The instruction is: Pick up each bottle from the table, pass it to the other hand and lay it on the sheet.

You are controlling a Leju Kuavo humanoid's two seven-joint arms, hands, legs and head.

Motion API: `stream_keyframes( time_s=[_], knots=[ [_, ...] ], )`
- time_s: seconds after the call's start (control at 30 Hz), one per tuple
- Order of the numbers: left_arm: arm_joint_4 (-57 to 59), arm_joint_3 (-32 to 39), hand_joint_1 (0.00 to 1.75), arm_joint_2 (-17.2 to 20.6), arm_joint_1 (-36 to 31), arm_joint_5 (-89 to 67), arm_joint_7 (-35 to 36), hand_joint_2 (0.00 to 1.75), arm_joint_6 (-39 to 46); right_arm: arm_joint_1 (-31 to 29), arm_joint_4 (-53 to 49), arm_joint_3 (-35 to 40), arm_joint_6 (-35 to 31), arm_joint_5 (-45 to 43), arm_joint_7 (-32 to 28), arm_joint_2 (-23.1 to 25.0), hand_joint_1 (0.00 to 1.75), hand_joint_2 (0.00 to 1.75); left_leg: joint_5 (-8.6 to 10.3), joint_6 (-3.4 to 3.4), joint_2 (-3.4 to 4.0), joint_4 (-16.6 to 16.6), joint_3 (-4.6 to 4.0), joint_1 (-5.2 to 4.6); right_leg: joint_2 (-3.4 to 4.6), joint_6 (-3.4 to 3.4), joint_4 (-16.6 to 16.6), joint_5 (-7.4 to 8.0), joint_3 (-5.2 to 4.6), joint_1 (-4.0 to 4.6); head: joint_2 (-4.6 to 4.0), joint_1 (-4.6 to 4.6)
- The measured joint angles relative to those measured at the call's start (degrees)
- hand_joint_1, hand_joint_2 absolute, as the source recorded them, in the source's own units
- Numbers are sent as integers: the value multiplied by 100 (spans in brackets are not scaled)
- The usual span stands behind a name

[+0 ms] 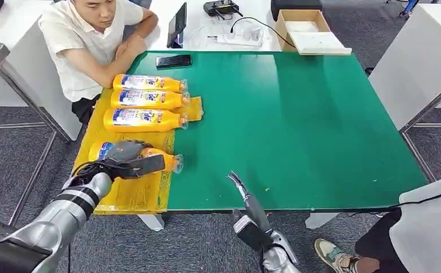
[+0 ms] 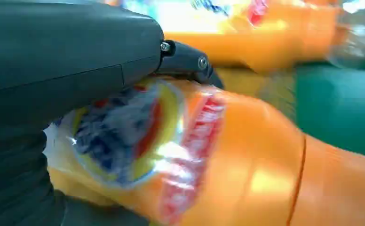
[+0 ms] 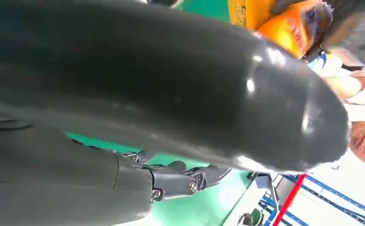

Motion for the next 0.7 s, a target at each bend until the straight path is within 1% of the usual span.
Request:
stream_keyframes(
  time_s=[0.1,0.33,0.53,0.6,0.7],
  knots=[
    [-195,74,0,0,91,595,-224,175,-357,-21,46,0,-24,-11,0,-4,0,0,0,0,0,0,0,-1,0,0,-1,0,2,-1,2,-4],
    [-1184,100,0,-2,719,1965,-453,175,-324,-28,112,4,-53,-116,0,-22,0,0,0,0,1,0,-5,-1,0,0,-1,0,-7,0,2,0],
    [-2010,125,0,-11,1192,2809,-617,175,-445,-18,131,9,-103,-175,0,-48,0,0,-1,0,7,0,-18,-1,2,0,-1,0,-23,1,2,-2],
    [-2480,195,0,-15,1407,3312,-654,175,-271,1,131,9,-166,-212,0,-65,0,0,-1,0,6,0,-22,0,2,0,-1,0,-29,1,0,0],
    [-3175,201,0,-24,1698,3661,-672,175,4,60,131,7,-190,-225,0,-92,0,0,-1,0,5,0,-28,0,2,0,-1,0,-31,1,2,0]
  ],
)
